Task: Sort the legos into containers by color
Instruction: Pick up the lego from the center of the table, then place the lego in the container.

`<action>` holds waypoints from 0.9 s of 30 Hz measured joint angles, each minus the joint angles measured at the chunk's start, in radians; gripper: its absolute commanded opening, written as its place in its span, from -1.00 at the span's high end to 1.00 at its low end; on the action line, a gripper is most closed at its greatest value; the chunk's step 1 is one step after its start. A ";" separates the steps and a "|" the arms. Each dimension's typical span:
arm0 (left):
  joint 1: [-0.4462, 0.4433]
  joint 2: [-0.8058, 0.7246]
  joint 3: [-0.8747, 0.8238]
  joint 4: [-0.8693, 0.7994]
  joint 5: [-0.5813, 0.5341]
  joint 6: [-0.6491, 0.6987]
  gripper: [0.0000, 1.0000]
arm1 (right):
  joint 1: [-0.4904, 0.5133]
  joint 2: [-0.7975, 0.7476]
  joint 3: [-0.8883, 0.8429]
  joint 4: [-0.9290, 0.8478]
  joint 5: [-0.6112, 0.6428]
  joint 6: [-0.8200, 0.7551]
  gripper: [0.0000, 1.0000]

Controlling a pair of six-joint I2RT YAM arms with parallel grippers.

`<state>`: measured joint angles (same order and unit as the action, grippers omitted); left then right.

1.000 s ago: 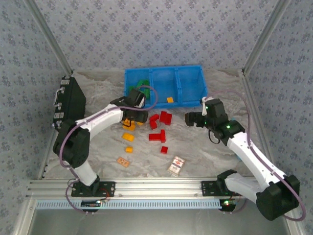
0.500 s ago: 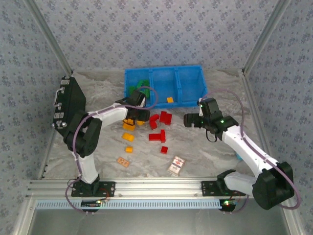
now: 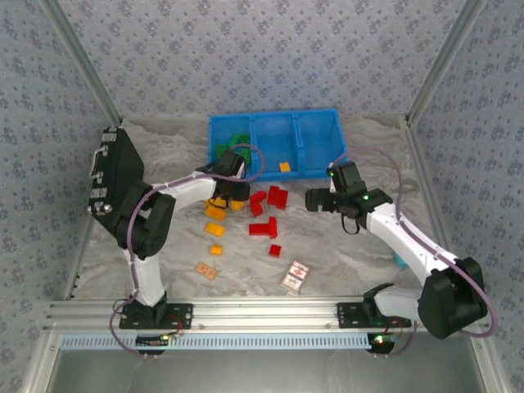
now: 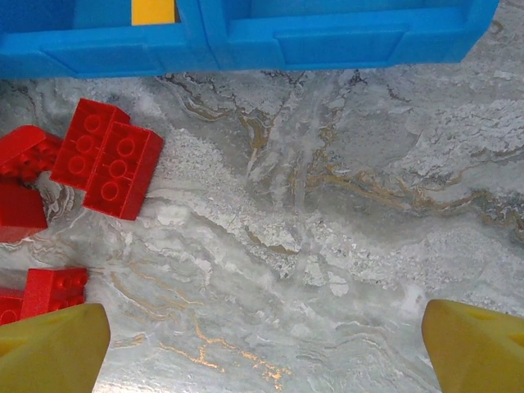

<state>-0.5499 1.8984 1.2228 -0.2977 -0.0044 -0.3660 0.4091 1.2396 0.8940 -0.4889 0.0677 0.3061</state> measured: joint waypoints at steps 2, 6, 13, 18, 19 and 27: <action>-0.002 0.000 0.004 -0.008 -0.005 -0.002 0.42 | -0.001 0.016 0.001 0.005 0.000 -0.002 -1.00; -0.022 -0.010 0.013 -0.055 -0.023 -0.002 0.43 | -0.004 0.038 0.001 0.013 -0.002 -0.011 -1.00; -0.090 -0.059 0.147 -0.276 -0.068 -0.002 0.42 | -0.032 0.040 0.001 0.039 -0.015 -0.028 -1.00; -0.110 -0.076 0.351 -0.323 -0.081 0.002 0.41 | -0.045 0.040 -0.001 0.059 -0.032 -0.036 -1.00; -0.111 -0.076 0.393 -0.325 -0.086 0.002 0.42 | -0.047 0.040 -0.005 0.065 -0.038 -0.037 -1.00; -0.111 0.148 0.858 -0.343 -0.101 0.016 0.41 | -0.042 -0.009 -0.105 0.132 -0.093 -0.023 -0.99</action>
<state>-0.6613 2.0468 2.0804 -0.6407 -0.1055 -0.3496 0.3676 1.2308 0.7895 -0.3573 -0.0254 0.2836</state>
